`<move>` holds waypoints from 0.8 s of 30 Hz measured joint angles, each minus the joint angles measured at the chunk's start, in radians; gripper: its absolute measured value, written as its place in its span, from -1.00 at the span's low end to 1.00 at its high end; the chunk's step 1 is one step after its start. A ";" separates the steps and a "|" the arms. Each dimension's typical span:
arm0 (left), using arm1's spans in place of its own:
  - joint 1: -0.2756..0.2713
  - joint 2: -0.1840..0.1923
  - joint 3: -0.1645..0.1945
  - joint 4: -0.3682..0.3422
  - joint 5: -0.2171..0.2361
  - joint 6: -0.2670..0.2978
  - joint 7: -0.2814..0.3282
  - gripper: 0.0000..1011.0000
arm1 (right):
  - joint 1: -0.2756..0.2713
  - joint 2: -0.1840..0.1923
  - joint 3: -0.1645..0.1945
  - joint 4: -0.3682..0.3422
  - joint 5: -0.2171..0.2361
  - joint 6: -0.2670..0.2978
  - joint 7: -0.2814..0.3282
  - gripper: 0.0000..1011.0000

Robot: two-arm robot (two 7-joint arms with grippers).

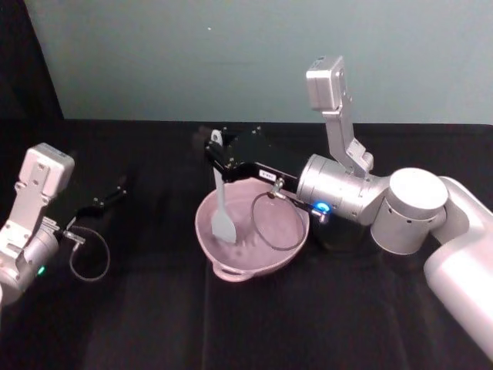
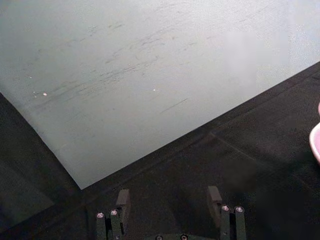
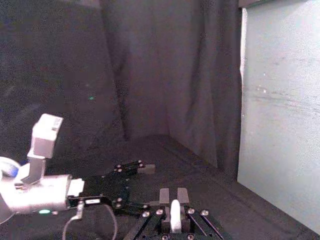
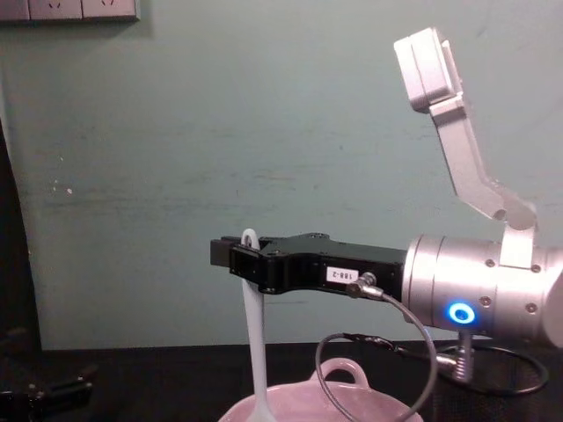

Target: Use the one hand to pick up the spoon and stir the clear water in the bowl.

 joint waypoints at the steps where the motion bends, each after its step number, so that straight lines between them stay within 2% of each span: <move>1: 0.000 0.000 0.000 0.000 0.000 0.000 0.000 1.00 | 0.007 -0.005 -0.001 0.012 0.000 -0.005 0.002 -0.78; 6: 0.000 0.000 0.000 0.000 0.000 0.000 0.000 1.00 | 0.041 -0.027 0.001 0.080 -0.003 -0.031 0.005 -0.79; 12: 0.000 0.000 0.000 0.000 0.000 0.000 0.000 1.00 | 0.057 -0.027 0.024 0.129 -0.012 -0.049 -0.008 -0.78; 18: 0.000 0.000 0.000 0.000 0.000 0.000 0.000 1.00 | 0.044 -0.002 0.053 0.115 -0.018 -0.050 -0.034 -0.79; 24: 0.000 0.000 0.000 0.000 0.000 0.000 0.000 1.00 | 0.013 0.032 0.078 0.056 -0.024 -0.038 -0.055 -0.79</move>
